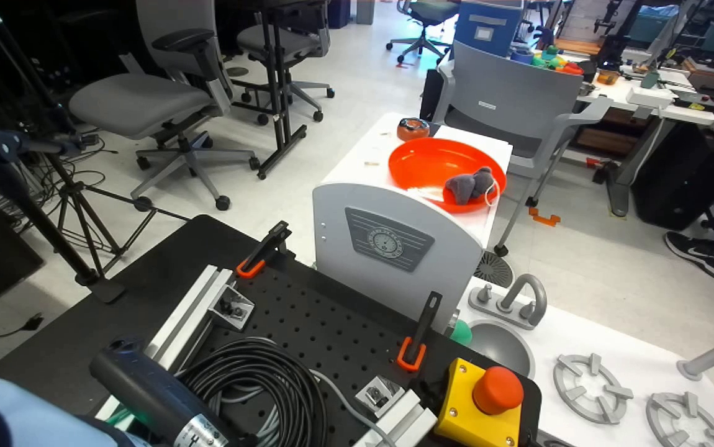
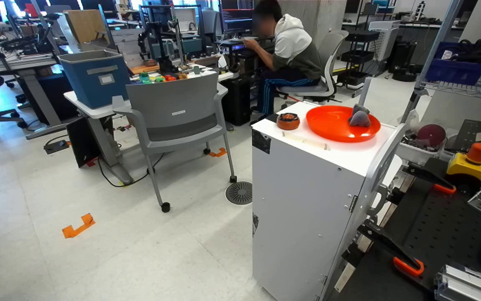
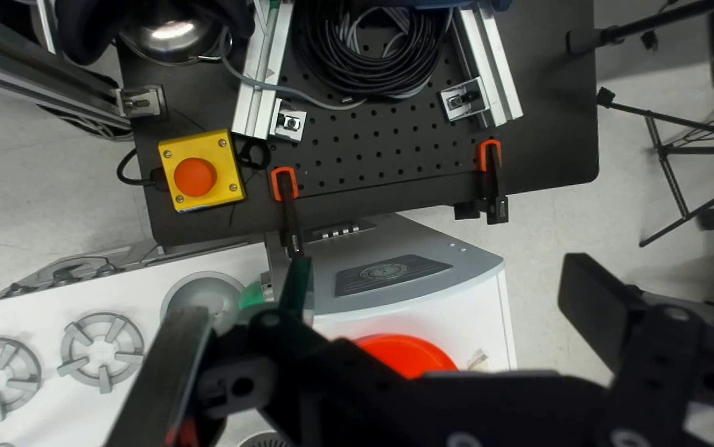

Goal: Pick up the grey toy on the plate and put it in the sink

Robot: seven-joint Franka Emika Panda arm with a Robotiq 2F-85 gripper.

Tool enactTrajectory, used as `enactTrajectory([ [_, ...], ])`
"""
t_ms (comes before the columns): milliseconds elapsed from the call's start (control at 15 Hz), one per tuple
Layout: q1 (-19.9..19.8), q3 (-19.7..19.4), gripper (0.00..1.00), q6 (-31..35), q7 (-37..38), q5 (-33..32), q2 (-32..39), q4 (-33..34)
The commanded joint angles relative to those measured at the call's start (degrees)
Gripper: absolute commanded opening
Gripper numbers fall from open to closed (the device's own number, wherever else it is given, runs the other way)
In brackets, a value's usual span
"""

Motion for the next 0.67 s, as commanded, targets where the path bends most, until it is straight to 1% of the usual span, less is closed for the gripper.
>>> enactTrajectory([
  [0,-0.36,1.05,1.0,-2.83,0.9,0.83,6.26,5.76],
  [200,-0.25,1.31,1.0,-3.95,0.15,0.69,9.61,8.42],
  [333,-0.44,1.76,1.0,-2.91,0.85,0.7,10.88,9.07],
  [600,-0.96,2.78,1.0,2.81,4.17,0.77,11.97,8.97],
])
